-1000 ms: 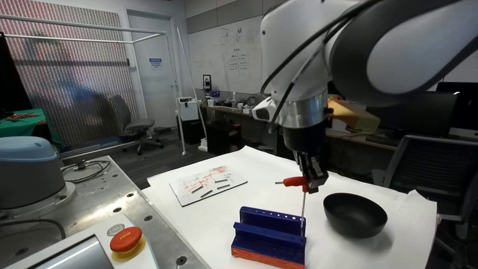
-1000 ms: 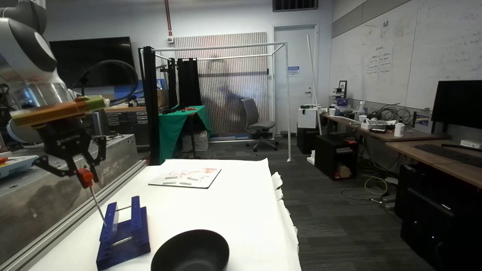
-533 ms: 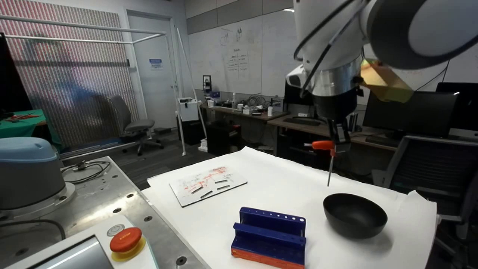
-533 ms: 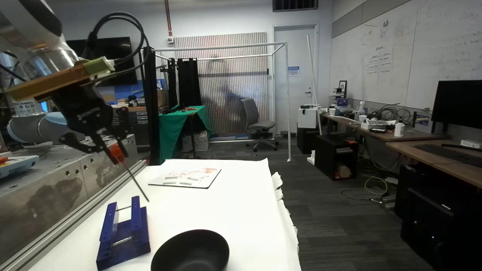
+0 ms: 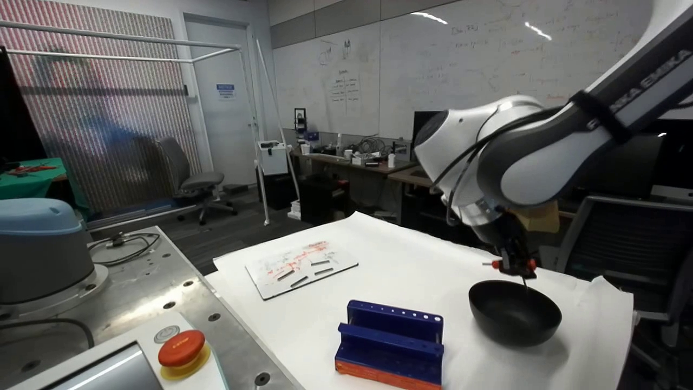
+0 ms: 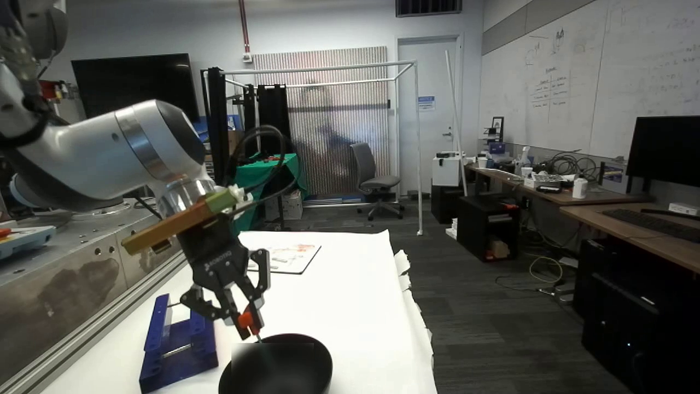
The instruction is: Take the orange object and put it in the bowl
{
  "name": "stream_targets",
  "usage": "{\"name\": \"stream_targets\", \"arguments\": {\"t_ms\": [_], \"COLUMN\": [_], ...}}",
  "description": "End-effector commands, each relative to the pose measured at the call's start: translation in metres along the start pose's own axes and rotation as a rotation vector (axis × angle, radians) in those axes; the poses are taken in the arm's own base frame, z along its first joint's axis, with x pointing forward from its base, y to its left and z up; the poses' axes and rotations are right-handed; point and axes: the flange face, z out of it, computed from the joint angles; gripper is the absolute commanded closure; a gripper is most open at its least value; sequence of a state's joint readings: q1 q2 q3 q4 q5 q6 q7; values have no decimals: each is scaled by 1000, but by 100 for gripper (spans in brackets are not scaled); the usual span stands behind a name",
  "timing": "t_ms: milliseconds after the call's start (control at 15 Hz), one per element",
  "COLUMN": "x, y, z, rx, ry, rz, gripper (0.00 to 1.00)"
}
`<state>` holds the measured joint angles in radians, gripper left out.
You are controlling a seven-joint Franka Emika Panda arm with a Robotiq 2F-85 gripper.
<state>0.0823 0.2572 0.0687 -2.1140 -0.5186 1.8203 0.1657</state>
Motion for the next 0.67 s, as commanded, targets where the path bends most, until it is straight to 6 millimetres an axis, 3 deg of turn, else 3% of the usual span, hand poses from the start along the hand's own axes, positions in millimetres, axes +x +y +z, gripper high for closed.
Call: {"name": "stream_targets", "arguments": {"t_ms": [0, 67, 133, 333, 600], "x": [31, 36, 36, 27, -15], "y": [-6, -9, -10, -8, 10], "z": [15, 18, 14, -9, -62], "rx": [81, 103, 134, 231, 313], "ry": [-92, -102, -98, -31, 149], "rz": [-3, 0, -5, -33, -65], "gripper": [88, 87, 53, 39, 8]}}
